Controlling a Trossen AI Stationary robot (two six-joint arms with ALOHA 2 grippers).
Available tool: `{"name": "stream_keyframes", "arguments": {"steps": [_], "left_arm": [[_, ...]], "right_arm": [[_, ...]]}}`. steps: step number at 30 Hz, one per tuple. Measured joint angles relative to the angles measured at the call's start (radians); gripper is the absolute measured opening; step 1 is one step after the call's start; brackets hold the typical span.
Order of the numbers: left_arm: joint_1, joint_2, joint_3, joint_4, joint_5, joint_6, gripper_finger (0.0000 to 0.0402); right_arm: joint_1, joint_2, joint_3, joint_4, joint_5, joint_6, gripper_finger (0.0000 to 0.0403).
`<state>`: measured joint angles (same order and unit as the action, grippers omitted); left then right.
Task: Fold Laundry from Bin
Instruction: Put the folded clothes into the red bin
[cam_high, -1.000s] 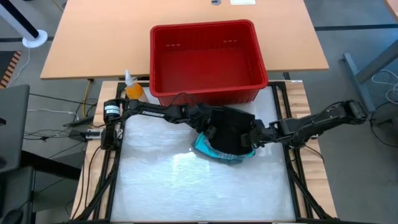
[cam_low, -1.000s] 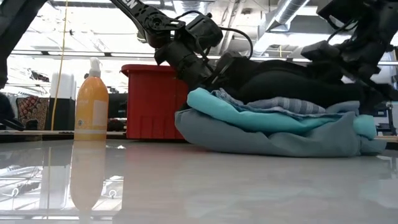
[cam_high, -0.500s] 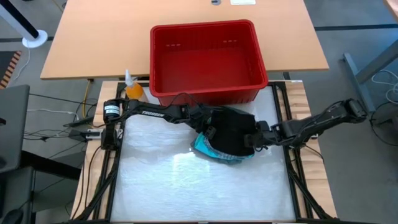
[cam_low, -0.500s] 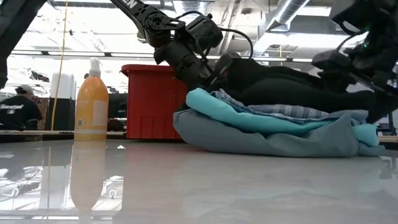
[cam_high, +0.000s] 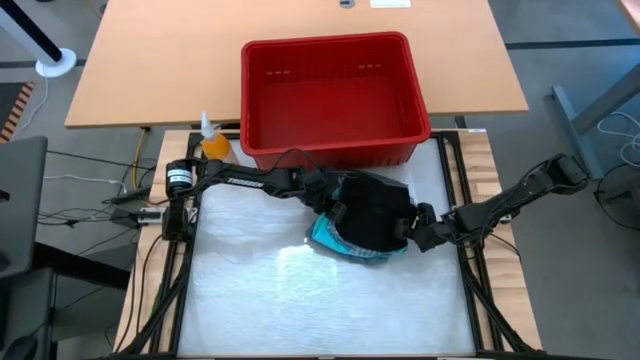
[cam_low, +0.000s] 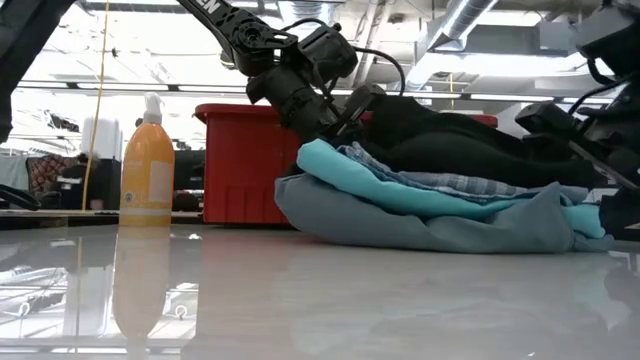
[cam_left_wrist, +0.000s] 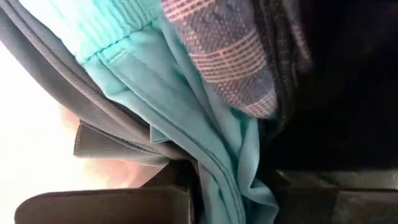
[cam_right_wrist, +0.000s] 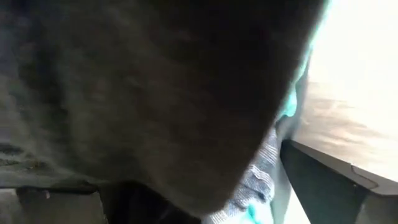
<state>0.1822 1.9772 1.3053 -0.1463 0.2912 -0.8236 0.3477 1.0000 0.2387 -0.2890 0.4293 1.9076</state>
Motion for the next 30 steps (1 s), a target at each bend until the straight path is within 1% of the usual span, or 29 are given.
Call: {"name": "stream_keyframes", "arguments": {"steps": [4,6,10,13,16,18,21,23,27,29,30], "left_arm": [[-0.007,0.030,0.001,0.003,0.010,-0.012,0.0062],[-0.008,0.044,0.001,0.014,0.017,-0.018,0.0062],[-0.009,0.047,0.001,0.018,0.025,-0.022,0.0062],[-0.010,0.048,0.000,0.016,0.021,-0.012,0.0062],[-0.010,0.049,0.000,0.010,0.024,-0.008,0.0062],[-0.010,0.049,0.000,-0.005,0.025,0.002,0.0062],[-0.010,0.049,-0.001,-0.020,0.018,0.014,0.0062],[-0.010,0.050,-0.001,-0.026,0.017,0.019,0.0062],[-0.011,0.050,-0.003,-0.034,0.015,0.037,0.0062],[-0.011,0.050,-0.003,-0.034,0.016,0.051,0.0062],[-0.011,0.050,-0.003,-0.034,0.016,0.060,0.0062]], "right_arm": [[-0.001,0.016,-0.010,0.022,0.018,0.000,0.0376],[-0.001,0.044,-0.011,0.052,0.032,-0.013,0.0376],[-0.013,0.116,-0.016,0.191,0.094,-0.083,0.0375],[-0.050,0.172,-0.019,0.297,0.098,-0.170,0.0372],[-0.081,0.223,-0.020,0.382,0.099,-0.230,0.0360],[-0.098,0.254,-0.020,0.433,0.099,-0.261,0.0345],[-0.117,0.307,-0.021,0.517,0.098,-0.288,0.0311],[-0.129,0.345,-0.021,0.586,0.097,-0.296,0.0284],[-0.155,0.413,-0.020,0.744,0.079,-0.378,0.0220],[-0.166,0.429,-0.013,0.781,0.074,-0.410,0.0184],[-0.171,0.430,-0.008,0.781,0.069,-0.420,0.0174]]}}
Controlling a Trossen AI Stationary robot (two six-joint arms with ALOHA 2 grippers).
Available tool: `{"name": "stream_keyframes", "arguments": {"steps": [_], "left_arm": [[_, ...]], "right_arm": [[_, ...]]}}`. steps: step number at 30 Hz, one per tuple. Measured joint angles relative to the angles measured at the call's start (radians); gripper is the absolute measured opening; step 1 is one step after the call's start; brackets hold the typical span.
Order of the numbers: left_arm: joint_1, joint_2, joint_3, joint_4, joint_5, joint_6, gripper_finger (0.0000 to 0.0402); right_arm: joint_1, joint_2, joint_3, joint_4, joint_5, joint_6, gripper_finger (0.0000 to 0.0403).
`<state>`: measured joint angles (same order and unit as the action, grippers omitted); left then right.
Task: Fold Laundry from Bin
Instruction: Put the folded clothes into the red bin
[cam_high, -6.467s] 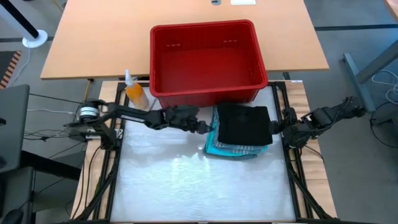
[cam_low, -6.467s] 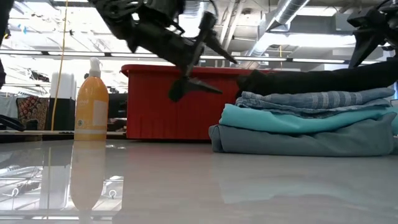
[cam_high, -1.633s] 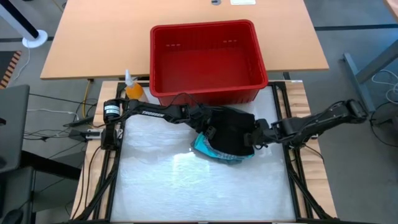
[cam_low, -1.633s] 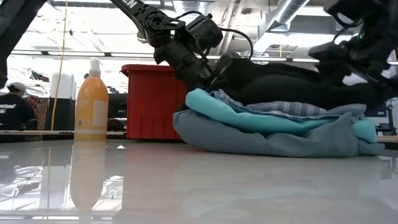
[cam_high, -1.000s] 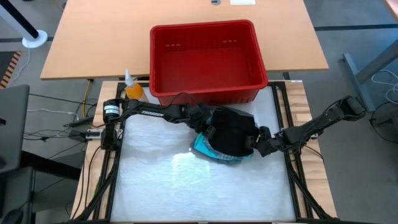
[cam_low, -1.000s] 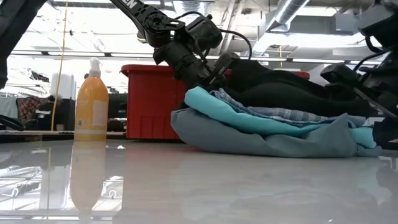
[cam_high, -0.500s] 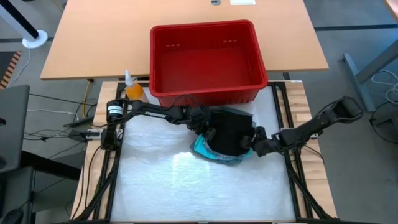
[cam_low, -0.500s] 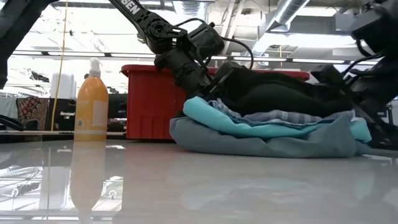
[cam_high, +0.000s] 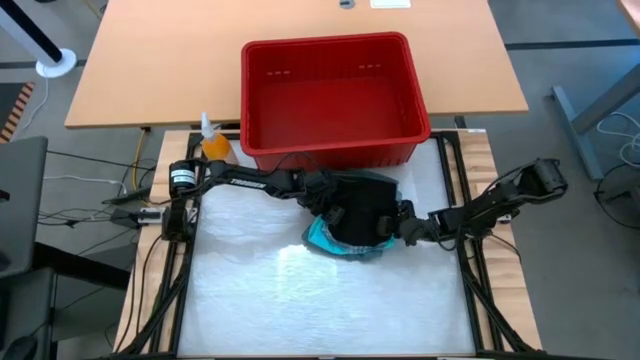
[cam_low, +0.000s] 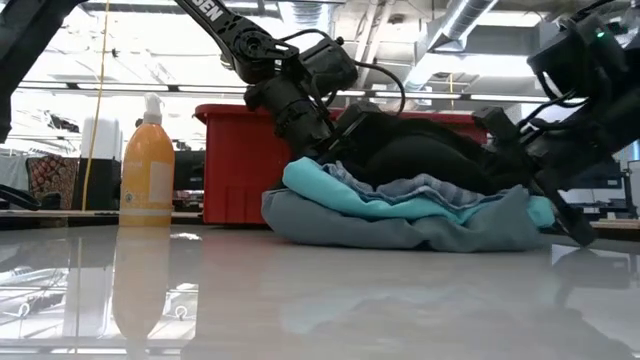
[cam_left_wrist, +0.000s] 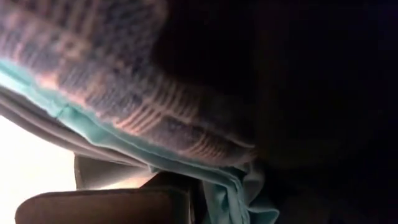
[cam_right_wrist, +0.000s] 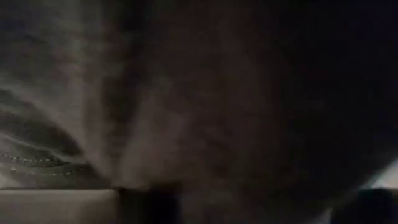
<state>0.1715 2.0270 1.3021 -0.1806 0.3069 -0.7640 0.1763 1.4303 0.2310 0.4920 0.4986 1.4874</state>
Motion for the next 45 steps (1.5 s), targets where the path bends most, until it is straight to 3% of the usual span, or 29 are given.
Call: {"name": "stream_keyframes", "arguments": {"steps": [5,14,20,26,33,37,40,45], "left_arm": [[0.000,-0.015,-0.002,0.020,-0.001,0.047,0.0062],[0.022,-0.147,-0.005,0.025,0.004,0.102,0.0062],[0.023,-0.227,-0.004,0.040,0.002,0.086,0.0062],[0.025,-0.339,-0.002,0.077,-0.017,0.063,0.0062],[0.027,-0.490,0.004,0.160,-0.090,0.053,0.0062],[0.061,-0.542,0.013,0.205,-0.147,0.055,0.0062],[0.119,-0.549,0.041,0.191,-0.169,0.061,0.0062],[0.248,-0.546,0.102,0.131,-0.162,0.091,0.0062]], "right_arm": [[-0.014,-0.047,0.007,-0.020,-0.023,-0.057,0.0174],[-0.017,-0.309,0.032,-0.117,-0.005,-0.153,0.0171],[-0.033,-0.469,0.161,-0.362,-0.001,-0.264,0.0170],[-0.063,-0.544,0.344,-0.547,0.000,-0.412,0.0169],[-0.106,-0.531,0.629,-0.659,-0.001,-0.617,0.0162],[-0.197,-0.475,0.767,-0.687,-0.029,-0.729,0.0160],[-0.330,-0.405,0.848,-0.698,-0.133,-0.793,0.0160],[-0.598,-0.246,0.988,-0.708,-0.391,-0.883,0.0160]]}}
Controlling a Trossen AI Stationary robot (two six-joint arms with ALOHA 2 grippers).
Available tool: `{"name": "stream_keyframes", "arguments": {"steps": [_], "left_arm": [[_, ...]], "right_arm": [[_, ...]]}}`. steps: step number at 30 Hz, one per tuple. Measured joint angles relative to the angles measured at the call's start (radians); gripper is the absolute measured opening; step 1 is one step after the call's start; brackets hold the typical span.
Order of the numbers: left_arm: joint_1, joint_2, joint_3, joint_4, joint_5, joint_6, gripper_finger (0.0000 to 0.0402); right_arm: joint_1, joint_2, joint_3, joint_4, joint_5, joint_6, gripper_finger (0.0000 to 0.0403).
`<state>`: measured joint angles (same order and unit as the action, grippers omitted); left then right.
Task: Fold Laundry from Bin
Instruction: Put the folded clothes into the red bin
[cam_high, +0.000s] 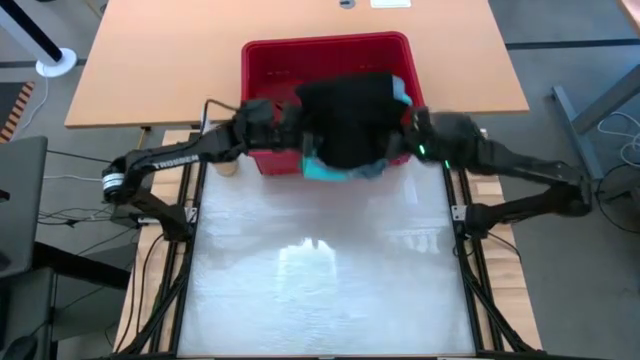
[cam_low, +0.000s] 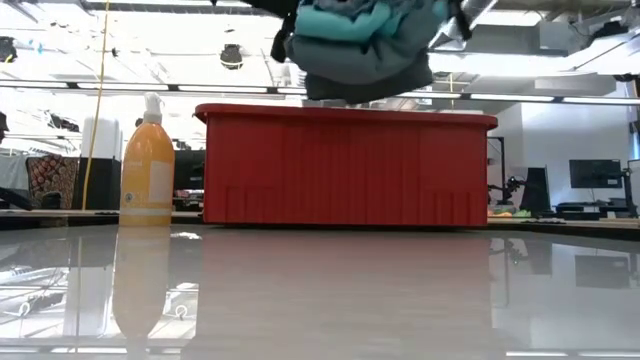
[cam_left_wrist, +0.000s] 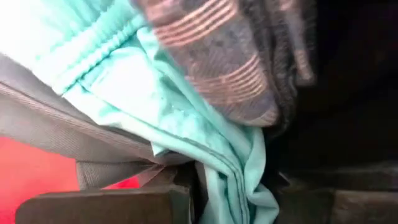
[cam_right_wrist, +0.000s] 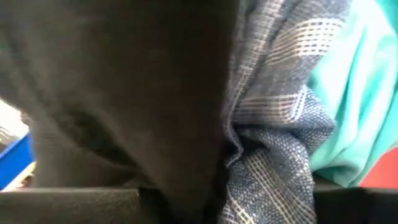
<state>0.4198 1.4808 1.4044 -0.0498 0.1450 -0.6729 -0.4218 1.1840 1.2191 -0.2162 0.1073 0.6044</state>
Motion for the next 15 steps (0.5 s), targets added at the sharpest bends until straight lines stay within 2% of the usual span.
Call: {"name": "stream_keyframes", "arguments": {"steps": [3,7,11,15], "left_arm": [[0.099,0.003,0.028,-0.040,0.014,0.036,0.0062],[0.254,0.077,0.065,-0.023,0.104,0.023,0.0060],[0.337,0.205,0.095,0.002,0.187,-0.021,0.0060],[0.384,0.309,0.132,-0.030,0.210,-0.026,0.0060]], "right_arm": [[-0.133,0.117,0.109,0.001,-0.128,-0.050,0.0160],[-0.265,0.291,0.266,-0.002,-0.259,-0.086,0.0160],[-0.346,0.457,0.385,-0.079,-0.319,-0.089,0.0160],[-0.388,0.579,0.411,-0.088,-0.334,-0.091,0.0160]]}}
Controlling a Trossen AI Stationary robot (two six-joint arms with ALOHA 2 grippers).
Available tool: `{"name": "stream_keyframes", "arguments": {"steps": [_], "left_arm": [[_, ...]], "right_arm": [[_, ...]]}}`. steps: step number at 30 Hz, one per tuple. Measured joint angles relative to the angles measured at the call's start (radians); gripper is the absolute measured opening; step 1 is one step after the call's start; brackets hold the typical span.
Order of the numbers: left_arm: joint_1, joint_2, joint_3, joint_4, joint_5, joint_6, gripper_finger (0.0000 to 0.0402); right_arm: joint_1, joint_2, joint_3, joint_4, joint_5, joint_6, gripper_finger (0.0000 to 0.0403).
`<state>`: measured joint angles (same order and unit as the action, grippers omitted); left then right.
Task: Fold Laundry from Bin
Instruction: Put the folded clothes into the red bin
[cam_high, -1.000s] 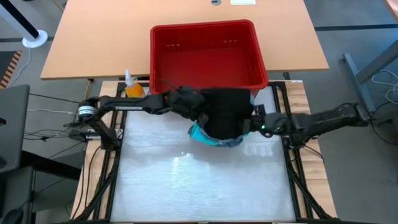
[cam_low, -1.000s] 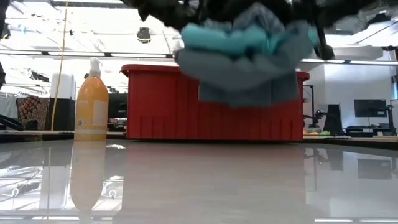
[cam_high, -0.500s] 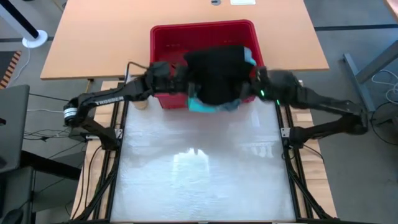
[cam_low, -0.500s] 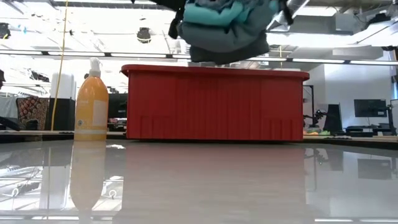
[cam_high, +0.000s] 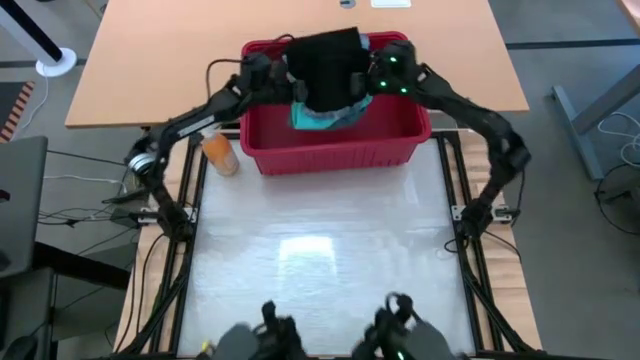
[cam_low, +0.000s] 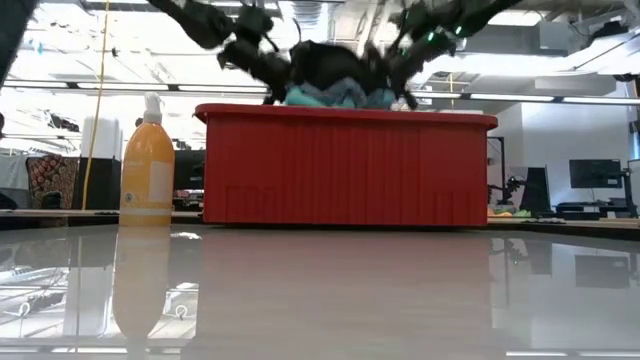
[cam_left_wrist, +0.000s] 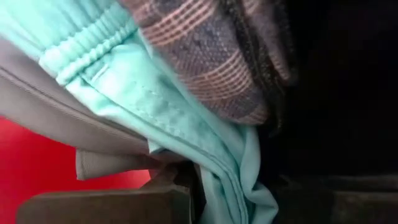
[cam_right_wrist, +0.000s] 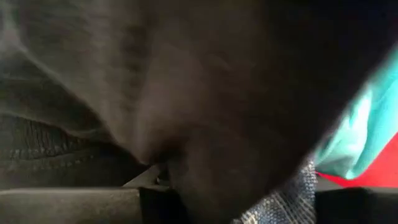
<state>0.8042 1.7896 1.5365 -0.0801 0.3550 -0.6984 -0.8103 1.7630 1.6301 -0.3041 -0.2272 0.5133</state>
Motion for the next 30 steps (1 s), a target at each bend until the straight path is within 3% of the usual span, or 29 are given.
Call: {"name": "stream_keyframes", "arguments": {"steps": [7,14,21,25,30], "left_arm": [[0.033,0.130,0.041,-0.046,0.026,0.004,0.0060],[0.034,0.179,0.044,-0.053,0.024,-0.002,0.0061],[0.036,0.178,0.046,-0.077,-0.011,-0.021,0.0150],[0.037,0.174,0.046,-0.140,-0.039,-0.020,0.0195],[0.037,0.172,0.046,-0.245,-0.111,-0.013,0.0215]], "right_arm": [[-0.031,0.121,0.000,-0.007,0.002,-0.021,0.0159],[-0.033,0.144,-0.001,-0.040,0.044,-0.054,0.0159],[-0.046,0.143,0.000,-0.093,0.054,-0.059,0.0162],[-0.051,0.143,0.000,-0.147,0.066,-0.077,0.0259],[-0.072,0.143,0.000,-0.238,0.107,-0.108,0.0361]]}}
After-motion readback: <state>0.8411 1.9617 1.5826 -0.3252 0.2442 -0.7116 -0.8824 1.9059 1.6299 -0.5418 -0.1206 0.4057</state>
